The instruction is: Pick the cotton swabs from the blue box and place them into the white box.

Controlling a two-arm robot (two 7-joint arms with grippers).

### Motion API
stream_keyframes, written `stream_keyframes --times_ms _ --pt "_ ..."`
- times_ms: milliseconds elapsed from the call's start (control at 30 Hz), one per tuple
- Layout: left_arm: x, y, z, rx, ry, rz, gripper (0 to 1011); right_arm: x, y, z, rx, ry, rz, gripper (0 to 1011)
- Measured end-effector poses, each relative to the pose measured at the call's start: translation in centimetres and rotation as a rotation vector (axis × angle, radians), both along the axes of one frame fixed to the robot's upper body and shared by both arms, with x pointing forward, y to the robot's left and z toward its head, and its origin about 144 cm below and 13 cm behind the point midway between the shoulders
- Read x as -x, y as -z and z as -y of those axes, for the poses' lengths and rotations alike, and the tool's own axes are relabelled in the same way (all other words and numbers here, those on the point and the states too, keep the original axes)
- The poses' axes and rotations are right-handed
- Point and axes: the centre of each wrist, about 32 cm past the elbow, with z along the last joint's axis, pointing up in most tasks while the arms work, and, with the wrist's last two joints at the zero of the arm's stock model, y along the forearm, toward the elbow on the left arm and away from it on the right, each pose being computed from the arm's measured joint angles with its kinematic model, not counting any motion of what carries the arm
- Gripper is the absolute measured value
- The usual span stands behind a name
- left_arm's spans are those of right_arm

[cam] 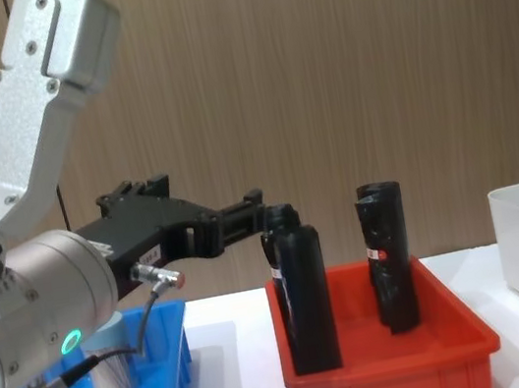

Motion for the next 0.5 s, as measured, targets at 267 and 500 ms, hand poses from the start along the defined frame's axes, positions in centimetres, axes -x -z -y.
stream_keyframes --times_ms 267,500 --pt "0.0 0.0 0.0 0.0 0.0 0.0 1003 1.6 1.2 -2.0 0.014 -0.042 0.001 1002" --pt "0.0 0.0 0.0 0.0 0.0 0.0 1003 3.5 2.2 -4.1 0.022 -0.086 0.005 1002"
